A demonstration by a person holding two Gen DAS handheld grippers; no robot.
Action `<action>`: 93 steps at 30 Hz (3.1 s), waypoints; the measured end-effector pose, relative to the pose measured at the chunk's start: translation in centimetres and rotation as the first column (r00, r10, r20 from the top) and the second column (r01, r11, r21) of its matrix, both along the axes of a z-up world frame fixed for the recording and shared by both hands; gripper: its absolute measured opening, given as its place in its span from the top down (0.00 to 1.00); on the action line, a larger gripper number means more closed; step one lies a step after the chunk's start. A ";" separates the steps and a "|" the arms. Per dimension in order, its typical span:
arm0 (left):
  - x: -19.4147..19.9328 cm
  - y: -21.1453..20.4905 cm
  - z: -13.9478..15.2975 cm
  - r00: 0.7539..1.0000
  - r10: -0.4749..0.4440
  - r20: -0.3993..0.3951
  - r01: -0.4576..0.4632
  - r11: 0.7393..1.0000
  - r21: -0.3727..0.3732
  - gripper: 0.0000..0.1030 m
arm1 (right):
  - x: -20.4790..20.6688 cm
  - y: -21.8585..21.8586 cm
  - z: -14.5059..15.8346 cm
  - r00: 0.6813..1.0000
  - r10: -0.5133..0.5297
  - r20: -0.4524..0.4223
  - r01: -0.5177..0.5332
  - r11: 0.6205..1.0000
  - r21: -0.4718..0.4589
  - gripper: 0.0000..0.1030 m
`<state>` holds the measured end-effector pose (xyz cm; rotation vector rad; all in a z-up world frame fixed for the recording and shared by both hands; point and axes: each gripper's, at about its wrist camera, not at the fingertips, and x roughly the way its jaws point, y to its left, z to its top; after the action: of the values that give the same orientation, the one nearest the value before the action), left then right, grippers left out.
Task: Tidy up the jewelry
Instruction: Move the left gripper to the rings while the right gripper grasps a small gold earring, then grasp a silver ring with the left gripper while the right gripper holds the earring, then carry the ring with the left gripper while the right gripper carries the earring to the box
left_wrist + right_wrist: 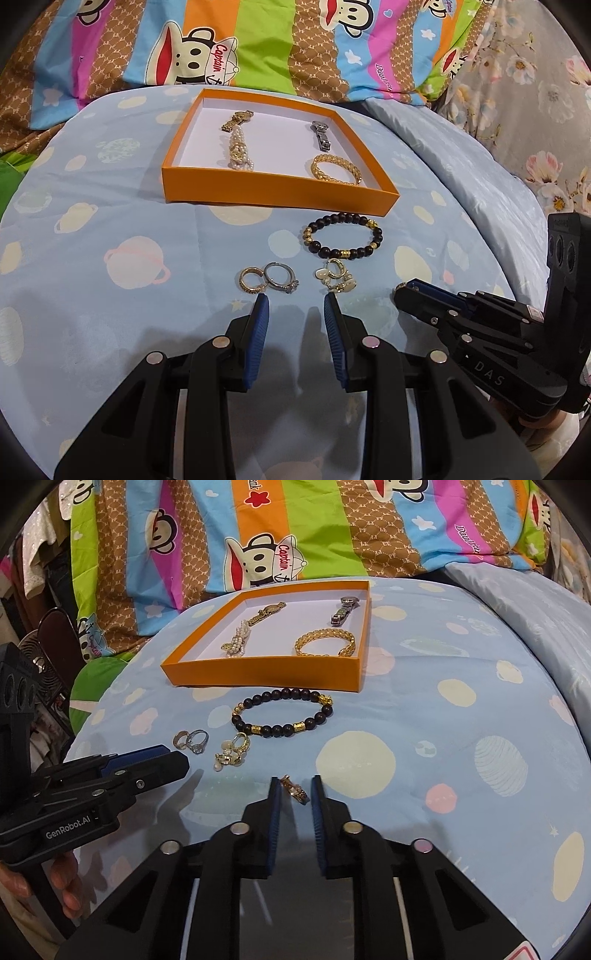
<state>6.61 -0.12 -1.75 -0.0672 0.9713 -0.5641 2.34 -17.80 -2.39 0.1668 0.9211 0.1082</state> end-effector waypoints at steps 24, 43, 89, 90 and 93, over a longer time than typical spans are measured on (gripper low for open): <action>2.1 -1.2 -0.9 0.999 0.016 0.034 -0.017 0.999 0.030 0.92 | 0.2 -1.2 0.0 0.999 -0.038 -0.005 0.038 0.999 0.027 0.96; 0.0 0.9 0.7 0.999 0.005 0.040 -0.004 1.000 -0.016 0.94 | 1.2 -1.5 2.1 0.997 -0.047 0.061 0.046 0.999 0.021 0.91; 0.2 2.2 0.4 0.999 0.044 0.021 -0.043 0.999 -0.034 0.94 | 0.1 -0.8 0.1 0.999 -0.043 0.011 0.044 0.996 -0.082 0.84; 0.2 2.2 0.4 0.999 0.045 0.020 -0.045 0.998 -0.035 0.94 | 0.1 -0.8 0.2 0.999 -0.042 0.013 0.043 0.996 -0.083 0.84; 0.3 2.4 0.5 0.999 0.048 0.018 -0.048 0.998 -0.039 0.94 | 0.0 -1.0 0.7 0.999 -0.043 0.028 0.045 0.996 -0.075 0.84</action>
<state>6.91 2.27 -1.21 -0.1192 0.9381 -0.5386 2.30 -18.84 -1.70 0.1145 0.8937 0.0349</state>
